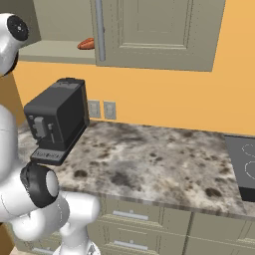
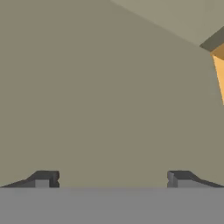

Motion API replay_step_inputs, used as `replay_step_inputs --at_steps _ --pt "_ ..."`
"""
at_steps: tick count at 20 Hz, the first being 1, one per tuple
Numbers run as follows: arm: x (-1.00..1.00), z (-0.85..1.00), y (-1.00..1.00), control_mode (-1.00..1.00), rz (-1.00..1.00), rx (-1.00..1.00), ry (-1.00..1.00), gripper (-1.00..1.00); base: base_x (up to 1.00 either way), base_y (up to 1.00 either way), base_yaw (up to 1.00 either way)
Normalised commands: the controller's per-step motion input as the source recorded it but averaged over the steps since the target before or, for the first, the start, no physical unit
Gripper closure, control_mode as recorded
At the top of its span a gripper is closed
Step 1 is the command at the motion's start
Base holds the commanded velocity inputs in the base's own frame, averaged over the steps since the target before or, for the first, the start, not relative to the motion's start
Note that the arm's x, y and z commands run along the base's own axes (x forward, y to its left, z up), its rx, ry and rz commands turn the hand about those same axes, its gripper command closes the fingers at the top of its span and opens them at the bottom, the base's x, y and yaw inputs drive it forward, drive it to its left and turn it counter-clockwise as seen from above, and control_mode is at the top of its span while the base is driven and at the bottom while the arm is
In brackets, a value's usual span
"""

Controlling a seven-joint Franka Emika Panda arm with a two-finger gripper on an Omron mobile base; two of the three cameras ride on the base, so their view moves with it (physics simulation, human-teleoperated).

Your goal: The dining table condiment station is running low on shaker. Refill the condiment station by opening the cabinet and taking the shaker from the cabinet and placing it on the dining table.

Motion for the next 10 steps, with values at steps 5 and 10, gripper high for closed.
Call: replay_step_inputs --at_steps 5,10 --pt "0.02 0.00 0.48 -1.00 -0.06 -0.02 -0.01 -1.00 0.00 0.00 0.00" --pt "-0.12 0.00 -0.64 -1.00 -0.02 0.00 -0.08 -1.00 0.00 0.00 0.00"
